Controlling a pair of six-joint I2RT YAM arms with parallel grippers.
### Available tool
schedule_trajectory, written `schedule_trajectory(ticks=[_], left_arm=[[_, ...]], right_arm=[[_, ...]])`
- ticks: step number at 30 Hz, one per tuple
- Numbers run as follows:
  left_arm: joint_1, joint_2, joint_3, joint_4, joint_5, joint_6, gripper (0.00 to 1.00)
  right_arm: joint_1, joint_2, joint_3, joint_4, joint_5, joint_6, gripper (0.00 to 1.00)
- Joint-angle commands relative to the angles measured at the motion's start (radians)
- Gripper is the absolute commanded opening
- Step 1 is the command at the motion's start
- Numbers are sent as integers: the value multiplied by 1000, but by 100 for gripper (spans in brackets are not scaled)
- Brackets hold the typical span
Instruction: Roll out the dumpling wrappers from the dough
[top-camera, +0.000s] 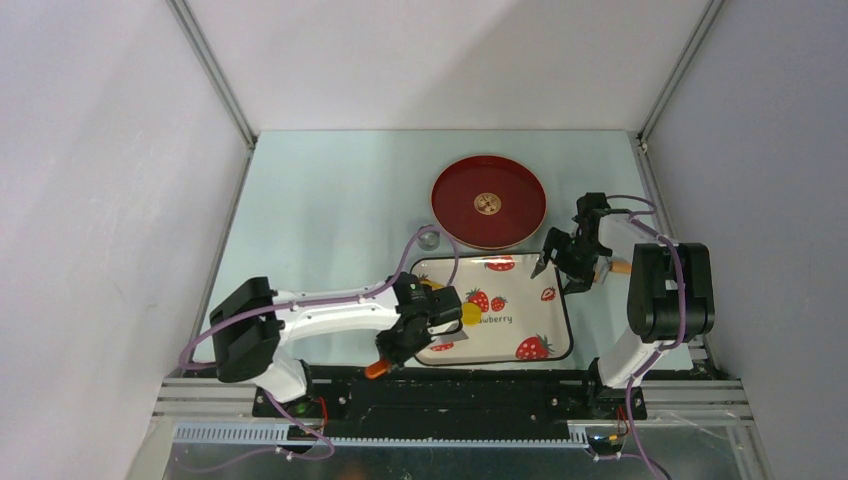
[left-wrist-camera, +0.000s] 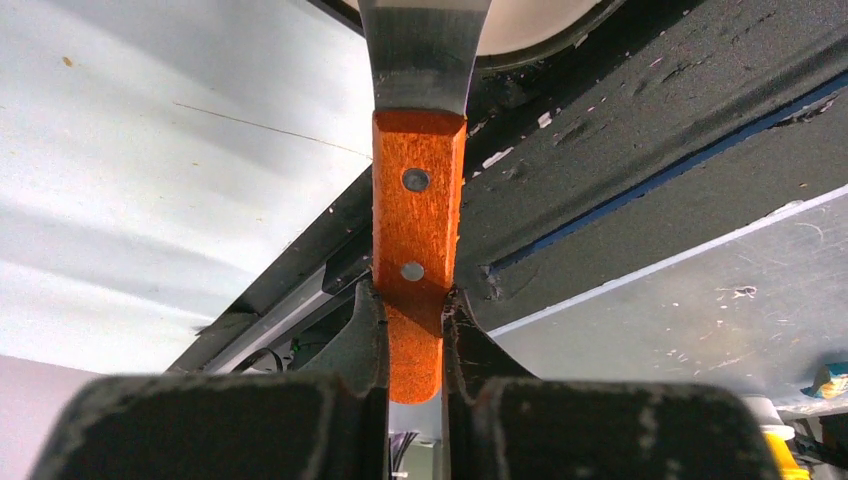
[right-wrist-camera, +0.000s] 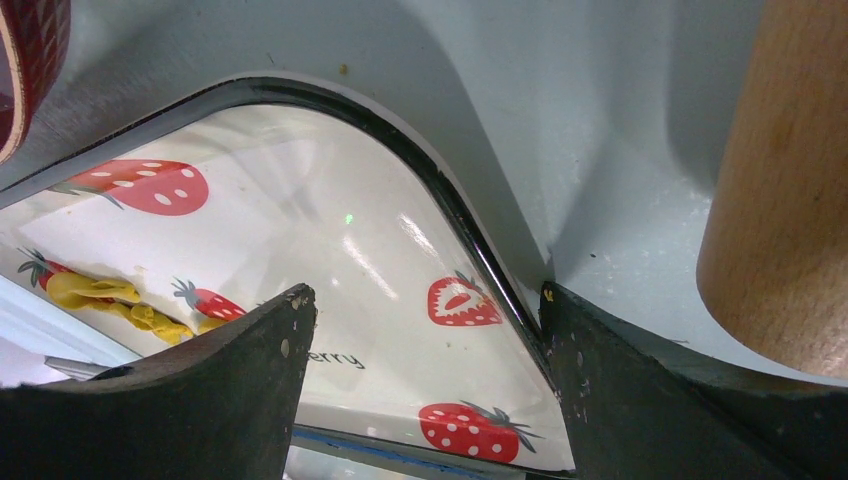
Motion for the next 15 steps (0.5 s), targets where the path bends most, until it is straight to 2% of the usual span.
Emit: schedule_trajectory(ticks=[1, 15], left_arm=[[-10, 17, 50, 10, 45, 26, 0], [-10, 111, 97, 16, 60, 32, 0]], right_arm=[[8, 26, -22, 14, -60, 9, 86], [8, 27, -22, 6, -78, 0, 86]])
